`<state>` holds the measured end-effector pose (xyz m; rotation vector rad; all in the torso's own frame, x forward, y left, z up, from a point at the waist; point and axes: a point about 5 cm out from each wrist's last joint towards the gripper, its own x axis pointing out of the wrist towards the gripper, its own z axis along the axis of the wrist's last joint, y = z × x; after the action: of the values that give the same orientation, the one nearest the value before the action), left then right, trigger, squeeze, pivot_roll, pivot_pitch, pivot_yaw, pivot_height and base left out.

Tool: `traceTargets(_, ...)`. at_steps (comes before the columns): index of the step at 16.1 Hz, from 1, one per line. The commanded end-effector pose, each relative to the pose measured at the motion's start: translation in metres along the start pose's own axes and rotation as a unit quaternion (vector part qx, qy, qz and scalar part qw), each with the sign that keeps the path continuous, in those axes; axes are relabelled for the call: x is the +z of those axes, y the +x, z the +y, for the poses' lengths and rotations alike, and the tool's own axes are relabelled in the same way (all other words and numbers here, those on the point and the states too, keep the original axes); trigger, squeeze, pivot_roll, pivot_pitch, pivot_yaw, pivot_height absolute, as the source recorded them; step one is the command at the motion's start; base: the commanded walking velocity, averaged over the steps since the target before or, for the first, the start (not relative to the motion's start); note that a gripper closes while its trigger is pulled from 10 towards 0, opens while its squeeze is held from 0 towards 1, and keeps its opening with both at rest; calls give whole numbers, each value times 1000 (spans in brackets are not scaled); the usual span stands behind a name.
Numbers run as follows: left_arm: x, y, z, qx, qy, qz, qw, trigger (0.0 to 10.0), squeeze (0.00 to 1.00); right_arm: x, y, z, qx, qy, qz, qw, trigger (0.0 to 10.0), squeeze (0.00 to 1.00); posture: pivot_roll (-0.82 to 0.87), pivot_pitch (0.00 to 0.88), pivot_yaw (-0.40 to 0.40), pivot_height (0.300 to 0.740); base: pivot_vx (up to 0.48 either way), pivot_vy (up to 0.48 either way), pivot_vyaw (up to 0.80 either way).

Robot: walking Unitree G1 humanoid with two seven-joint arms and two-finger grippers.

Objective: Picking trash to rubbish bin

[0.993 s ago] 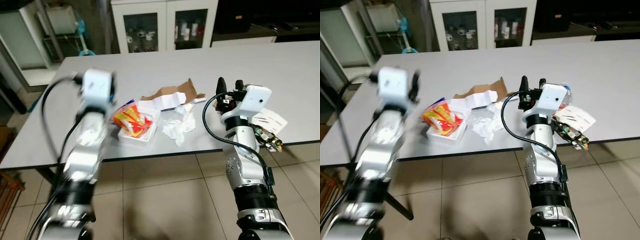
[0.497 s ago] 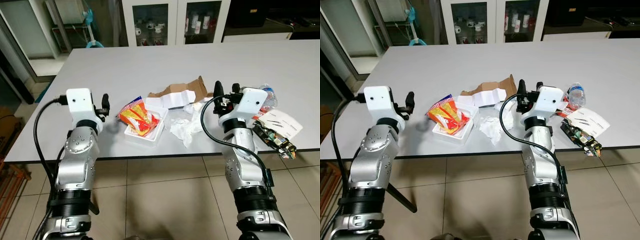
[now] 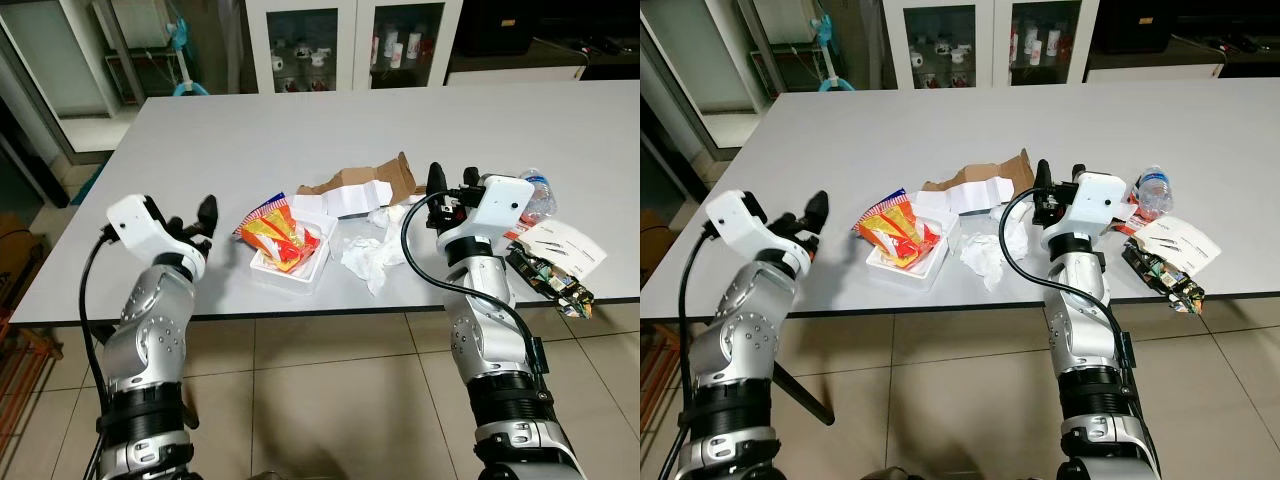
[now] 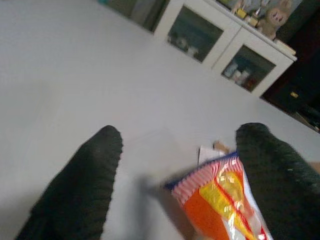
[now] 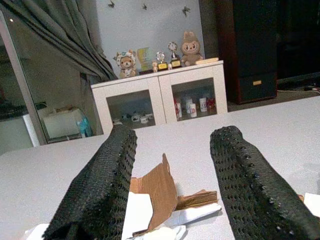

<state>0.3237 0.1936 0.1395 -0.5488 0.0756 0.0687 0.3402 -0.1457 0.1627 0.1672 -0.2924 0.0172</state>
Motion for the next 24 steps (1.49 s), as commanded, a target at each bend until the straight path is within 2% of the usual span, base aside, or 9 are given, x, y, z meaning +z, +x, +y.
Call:
traceTargets(1,-10,-2,7,8,-17,26,999,10000,1000,0,2,3,11,-1,7,1000,10000,0,24,22,55,740,0,0,0)
traceTargets(2,-15,-2,10,19,-22,42,999,10000,1000,0,2,4,12,-2,8,1000,10000,0,23,22,55,740,0,0,0)
traceTargets(3,-17,-2,11,20,-17,53,998,10000,0,-1,2,4,13,-2,9,1000,10000,0,24,22,55,740,0,0,0)
traceTargets(6,-15,-1,6,16,-29,58,998,10000,0,-1,2,5,16,-2,11,1000,10000,0,26,24,57,740,0,0,0)
traceTargets(9,-22,-1,0,-3,-83,84,993,10000,0,-1,2,6,19,-2,11,1000,10000,0,23,23,55,740,0,0,0)
traceTargets(11,-27,0,-4,-18,-95,103,990,10000,0,-1,3,6,19,-2,11,1000,10000,0,23,23,55,740,0,0,0)
traceTargets(19,-35,14,-16,-25,-101,120,987,10000,0,0,3,7,21,-3,9,1000,10000,0,10,17,58,740,0,0,0)
traceTargets(24,-41,24,-17,-26,-91,125,988,10000,0,1,4,7,22,-2,9,1000,10000,0,3,12,56,740,0,0,0)
